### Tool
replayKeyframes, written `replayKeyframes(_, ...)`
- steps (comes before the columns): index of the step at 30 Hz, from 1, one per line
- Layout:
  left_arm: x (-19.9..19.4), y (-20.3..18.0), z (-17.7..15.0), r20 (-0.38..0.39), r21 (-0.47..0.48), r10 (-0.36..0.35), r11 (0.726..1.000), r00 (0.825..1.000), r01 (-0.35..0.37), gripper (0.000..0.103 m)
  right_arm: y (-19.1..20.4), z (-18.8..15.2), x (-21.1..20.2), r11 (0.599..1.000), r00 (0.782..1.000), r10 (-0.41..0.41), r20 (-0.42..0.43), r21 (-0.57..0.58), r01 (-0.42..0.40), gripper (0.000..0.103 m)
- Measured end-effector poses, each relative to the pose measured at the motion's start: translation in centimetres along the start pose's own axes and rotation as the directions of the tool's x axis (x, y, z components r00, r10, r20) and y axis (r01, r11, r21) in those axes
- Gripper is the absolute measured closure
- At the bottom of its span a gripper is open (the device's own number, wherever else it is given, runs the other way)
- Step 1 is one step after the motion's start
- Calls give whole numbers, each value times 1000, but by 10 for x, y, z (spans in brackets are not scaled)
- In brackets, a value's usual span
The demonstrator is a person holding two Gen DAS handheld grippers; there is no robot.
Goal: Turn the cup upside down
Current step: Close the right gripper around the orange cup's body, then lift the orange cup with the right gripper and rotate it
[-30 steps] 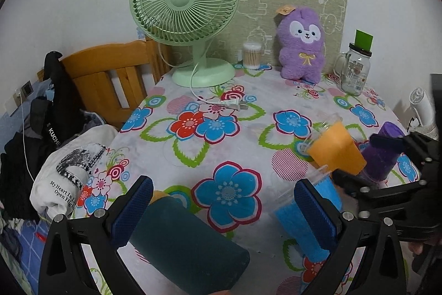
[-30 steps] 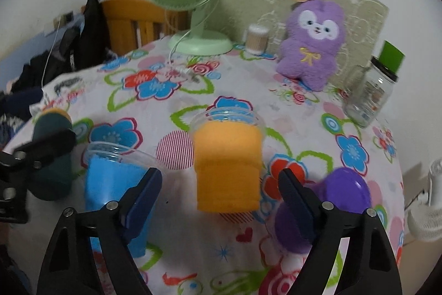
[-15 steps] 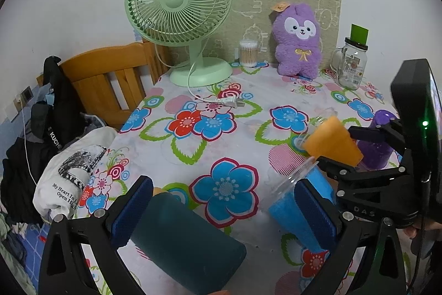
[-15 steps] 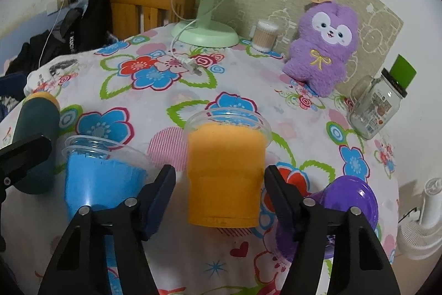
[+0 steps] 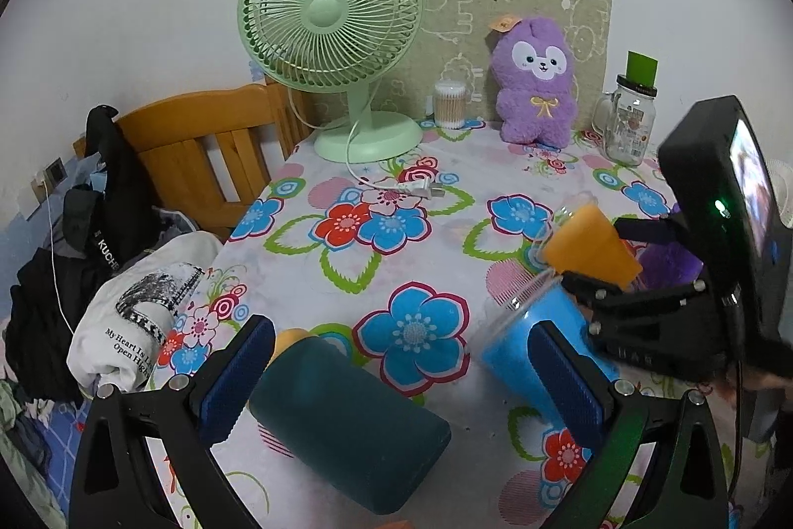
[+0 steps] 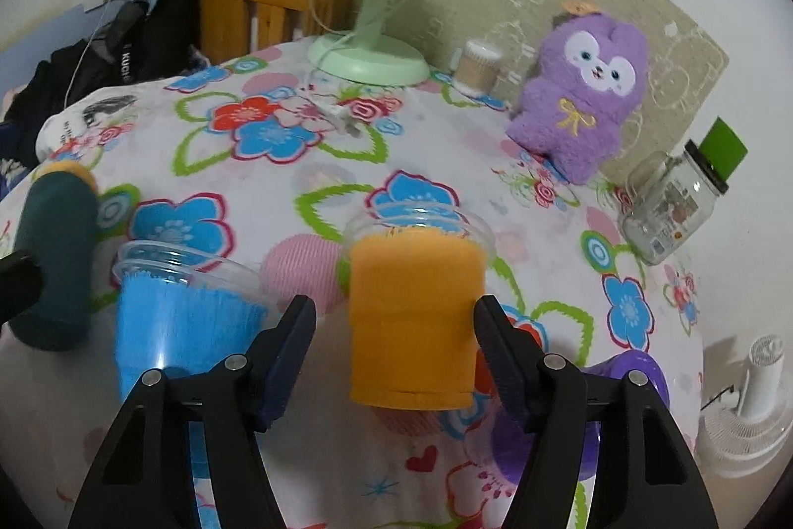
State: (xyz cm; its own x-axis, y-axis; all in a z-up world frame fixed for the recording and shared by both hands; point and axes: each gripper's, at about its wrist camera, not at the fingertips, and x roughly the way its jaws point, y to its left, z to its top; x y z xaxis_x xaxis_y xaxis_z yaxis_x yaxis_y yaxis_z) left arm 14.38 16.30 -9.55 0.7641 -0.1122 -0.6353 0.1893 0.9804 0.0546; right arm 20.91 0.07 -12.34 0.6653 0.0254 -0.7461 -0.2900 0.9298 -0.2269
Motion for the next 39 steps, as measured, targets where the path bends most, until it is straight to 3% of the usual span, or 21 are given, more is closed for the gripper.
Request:
replayKeyframes(7, -1, 5, 0, 4, -15, -1, 1000, 1000, 1, 0, -9, 0, 5, 1000, 1000, -9, -10, 4, 9, 34)
replayKeyframes(12, 1, -1, -1, -3, -6, -9, 1000, 1000, 9, 0, -6, 4, 11, 999, 998, 49, -25, 6, -49, 34)
replayKeyframes(18, -5, -1, -3, 7, 1, -10, 1000, 1000, 10, 0, -7, 2, 8, 999, 998, 49, -40, 18, -48, 40)
replayKeyframes(28, -34, 8, -17, 42, -24, -50, 998, 998, 51, 0, -2, -5, -70, 990, 997, 17, 79, 135, -27, 40)
replayKeyframes(39, -79, -5, -76, 54, 21, -124, 992, 991, 123, 0, 43, -59, -129, 963, 996, -3, 86, 270, -21, 40)
